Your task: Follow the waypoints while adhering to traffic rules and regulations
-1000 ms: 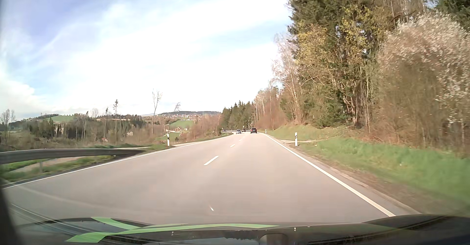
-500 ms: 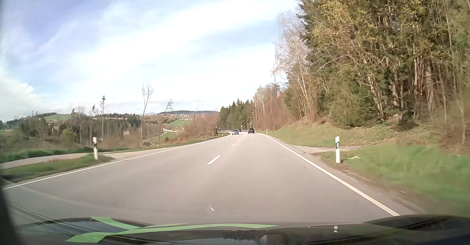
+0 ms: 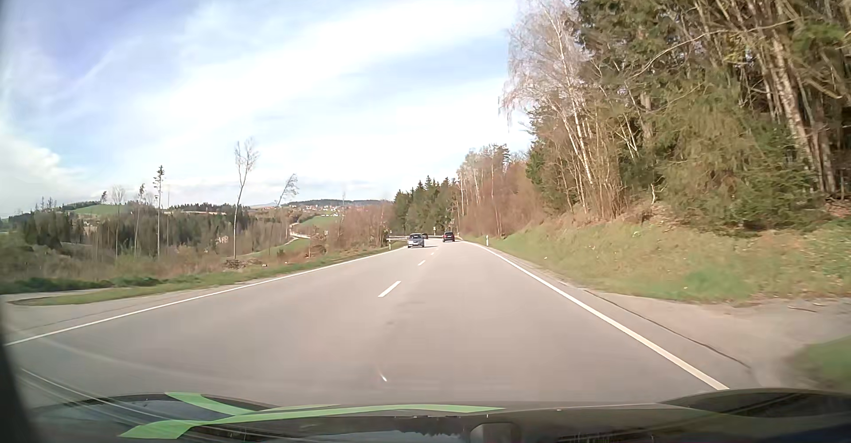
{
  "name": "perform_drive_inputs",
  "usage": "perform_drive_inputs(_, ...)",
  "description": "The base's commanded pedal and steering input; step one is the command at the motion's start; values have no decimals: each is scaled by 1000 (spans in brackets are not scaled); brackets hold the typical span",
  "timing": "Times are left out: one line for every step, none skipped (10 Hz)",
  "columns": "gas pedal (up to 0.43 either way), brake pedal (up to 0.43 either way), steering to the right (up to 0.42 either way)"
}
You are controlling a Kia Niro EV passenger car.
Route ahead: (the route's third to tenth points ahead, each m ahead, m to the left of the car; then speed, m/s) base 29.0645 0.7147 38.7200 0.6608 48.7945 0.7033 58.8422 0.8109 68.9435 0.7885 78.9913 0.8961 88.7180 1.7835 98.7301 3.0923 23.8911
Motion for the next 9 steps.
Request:
perform_drive_inputs(177, 0, 1)
perform_drive_inputs(177, 0, 0)
perform_drive_inputs(169, 0, -1)
perform_drive_inputs(150, 0, -1)
perform_drive_inputs(150, 0, -1)
perform_drive_inputs(138, 0, -1)
perform_drive_inputs(138, 0, -2)
perform_drive_inputs(118, 0, -2)
perform_drive_inputs(98, 0, -2)
